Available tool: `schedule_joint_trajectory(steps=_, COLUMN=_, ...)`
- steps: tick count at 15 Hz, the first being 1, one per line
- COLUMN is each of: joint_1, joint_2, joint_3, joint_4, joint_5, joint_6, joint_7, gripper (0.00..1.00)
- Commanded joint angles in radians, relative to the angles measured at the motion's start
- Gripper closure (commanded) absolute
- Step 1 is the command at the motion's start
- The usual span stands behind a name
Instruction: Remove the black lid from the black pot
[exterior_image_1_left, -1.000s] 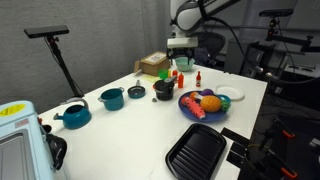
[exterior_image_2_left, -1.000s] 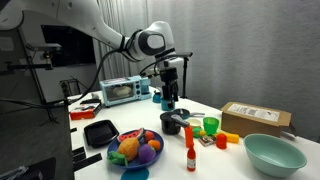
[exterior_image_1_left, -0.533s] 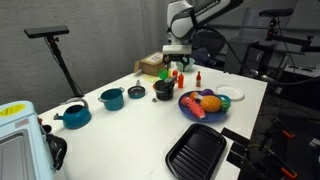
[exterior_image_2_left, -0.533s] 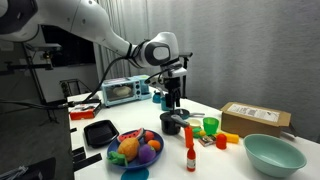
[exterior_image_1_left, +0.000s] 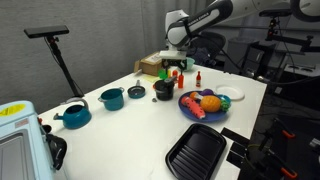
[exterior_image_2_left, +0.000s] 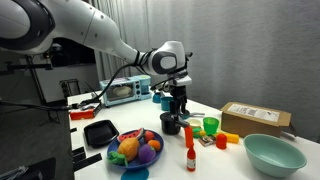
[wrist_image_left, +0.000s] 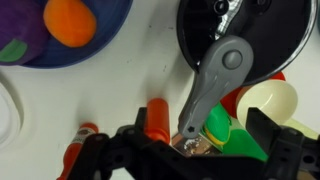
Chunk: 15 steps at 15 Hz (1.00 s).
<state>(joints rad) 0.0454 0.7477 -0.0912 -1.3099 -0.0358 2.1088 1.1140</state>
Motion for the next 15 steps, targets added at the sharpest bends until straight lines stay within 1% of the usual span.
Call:
schedule_joint_trajectory(steps=1, joint_1=0.0, joint_2=0.081, joint_3=-0.007, joint_4=0.106, joint_5=0.041, joint_6=-0.069, joint_7=0.02, gripper=0.0)
schedule_joint_trajectory(steps=7, joint_1=0.005, joint_2=0.132, joint_3=-0.008, joint_4=0.153, joint_5=0.036, joint_6=-0.044, joint_7=0.012, gripper=0.0)
schedule_joint_trajectory(steps=8, joint_1=0.005, joint_2=0.138, joint_3=-0.009, joint_4=0.162, joint_5=0.036, joint_6=-0.046, joint_7=0.014, gripper=0.25)
schedule_joint_trajectory(steps=9, joint_1=0.004, joint_2=0.141, joint_3=-0.009, joint_4=0.168, joint_5=0.037, joint_6=-0.046, joint_7=0.012, gripper=0.28)
schedule_joint_trajectory(steps=10, joint_1=0.004, joint_2=0.146, joint_3=-0.009, joint_4=0.177, joint_5=0.035, joint_6=-0.045, joint_7=0.011, gripper=0.34)
schedule_joint_trajectory(steps=11, joint_1=0.004, joint_2=0.15, joint_3=-0.01, joint_4=0.183, joint_5=0.035, joint_6=-0.046, joint_7=0.011, gripper=0.44)
schedule_joint_trajectory(steps=15, joint_1=0.003, joint_2=0.154, joint_3=-0.007, joint_4=0.201, joint_5=0.034, joint_6=-0.043, joint_7=0.0, gripper=0.73)
